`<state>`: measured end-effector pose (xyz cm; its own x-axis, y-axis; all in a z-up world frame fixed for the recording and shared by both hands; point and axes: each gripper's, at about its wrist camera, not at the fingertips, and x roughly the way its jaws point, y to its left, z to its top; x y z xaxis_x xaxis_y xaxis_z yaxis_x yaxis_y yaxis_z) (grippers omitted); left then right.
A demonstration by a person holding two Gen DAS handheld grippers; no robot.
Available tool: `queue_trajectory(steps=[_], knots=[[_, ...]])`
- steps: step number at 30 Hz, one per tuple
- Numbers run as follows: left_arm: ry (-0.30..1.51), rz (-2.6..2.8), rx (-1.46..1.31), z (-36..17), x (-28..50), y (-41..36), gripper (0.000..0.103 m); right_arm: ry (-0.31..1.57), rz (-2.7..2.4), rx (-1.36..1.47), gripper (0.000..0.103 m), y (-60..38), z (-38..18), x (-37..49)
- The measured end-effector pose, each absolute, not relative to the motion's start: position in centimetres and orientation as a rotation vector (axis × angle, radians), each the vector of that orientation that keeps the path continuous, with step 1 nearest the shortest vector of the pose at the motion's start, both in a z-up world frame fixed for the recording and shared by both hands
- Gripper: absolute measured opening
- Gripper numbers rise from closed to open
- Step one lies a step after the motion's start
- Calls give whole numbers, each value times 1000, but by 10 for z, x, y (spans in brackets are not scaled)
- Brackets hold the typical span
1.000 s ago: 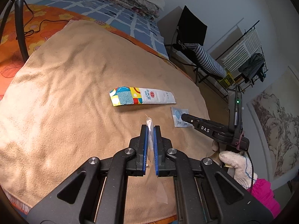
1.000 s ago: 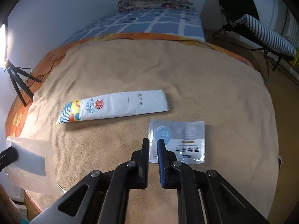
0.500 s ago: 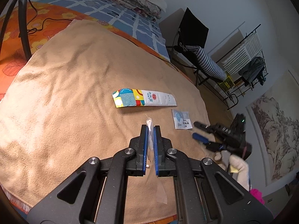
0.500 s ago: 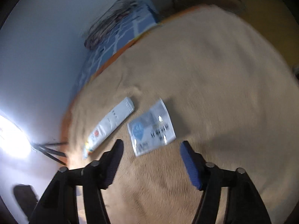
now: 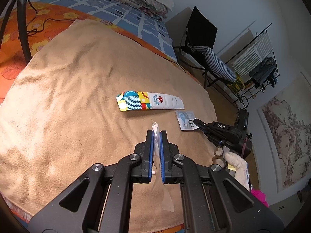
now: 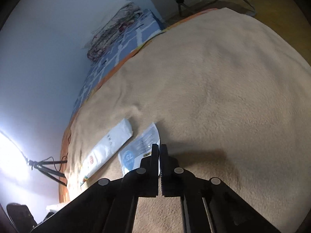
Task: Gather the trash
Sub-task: 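Grasp the clear plastic sheet with the left tool while the right tool grasps the wipe packet, then carry both items over the blue wastebasket and open both tools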
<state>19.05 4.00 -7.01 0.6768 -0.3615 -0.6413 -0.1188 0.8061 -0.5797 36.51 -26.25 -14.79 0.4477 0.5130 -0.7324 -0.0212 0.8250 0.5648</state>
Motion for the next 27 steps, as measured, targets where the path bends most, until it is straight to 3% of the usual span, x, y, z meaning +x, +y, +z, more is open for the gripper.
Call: queue_trajectory(steps=[14,27], knots=[[811,-204,-580,-40,139,29,3,1002,485,377,0,-268,-67,285],[870,-268,-462,-42,57,2,3,1033,595,235,0,-260,-49,163]])
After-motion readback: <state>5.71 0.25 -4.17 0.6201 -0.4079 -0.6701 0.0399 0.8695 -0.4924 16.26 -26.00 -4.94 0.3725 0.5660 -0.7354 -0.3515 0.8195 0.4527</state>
